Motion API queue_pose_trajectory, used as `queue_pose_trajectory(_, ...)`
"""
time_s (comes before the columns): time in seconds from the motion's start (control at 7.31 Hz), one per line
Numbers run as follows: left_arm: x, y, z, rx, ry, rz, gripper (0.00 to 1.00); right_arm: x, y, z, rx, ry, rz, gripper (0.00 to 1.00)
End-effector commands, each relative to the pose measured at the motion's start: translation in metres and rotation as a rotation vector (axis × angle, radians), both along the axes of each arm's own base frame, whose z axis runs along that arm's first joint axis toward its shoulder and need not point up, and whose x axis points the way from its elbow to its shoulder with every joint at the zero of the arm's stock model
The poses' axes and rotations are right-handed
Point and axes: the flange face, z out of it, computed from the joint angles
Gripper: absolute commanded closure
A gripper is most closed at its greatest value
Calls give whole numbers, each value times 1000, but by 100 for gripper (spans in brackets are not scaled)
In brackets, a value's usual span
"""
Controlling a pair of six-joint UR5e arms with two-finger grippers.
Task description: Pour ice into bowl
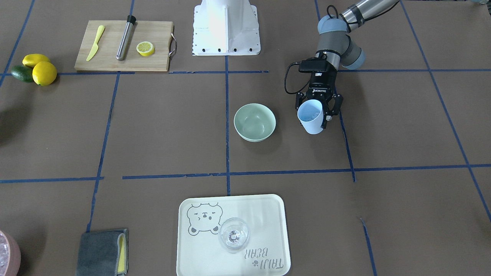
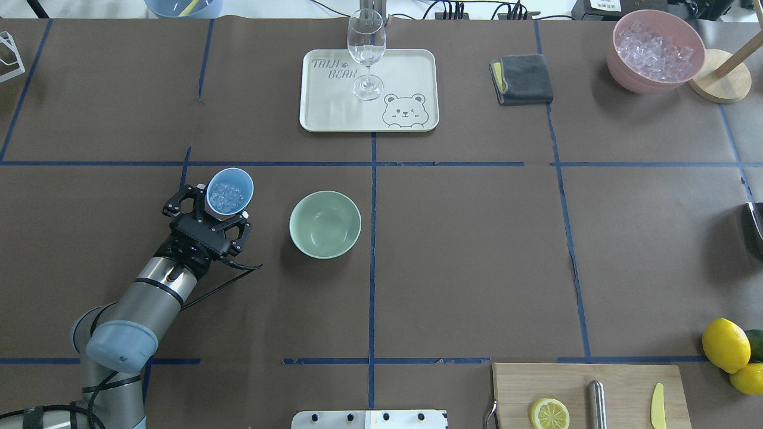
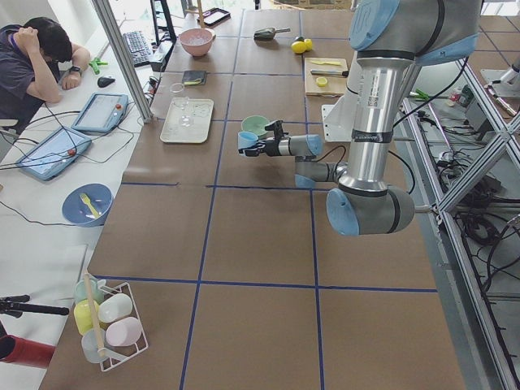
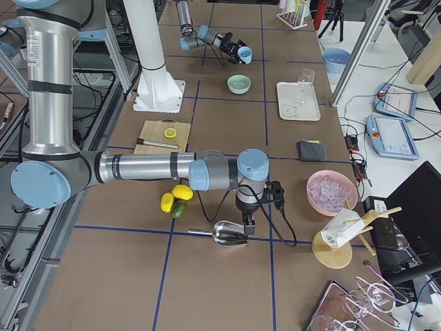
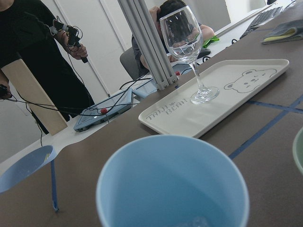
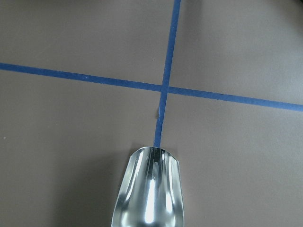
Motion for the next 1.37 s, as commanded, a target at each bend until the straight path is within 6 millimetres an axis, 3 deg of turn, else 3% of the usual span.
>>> queue_pose_trajectory(0.0,24,-6,-48,95,-193,-26,100,6,7,6,-13,1,11,0)
queue_pose_trajectory(0.14,35,-10,-64,108,-252,-22,100,8,8,7,-16,1,15,0)
queue_pose_trajectory(0.55,43,-11,-59,203,-599,8,100,11,13,14,-30,4,23,0)
queue_pose_trajectory(0.82,47,-12,-77,311,-810,22,100,17,16,16,-43,6,35,0)
queue_pose_trajectory(1.23,55,-20,-81,277,-1024,-43,100,22,21,23,-59,5,49,0)
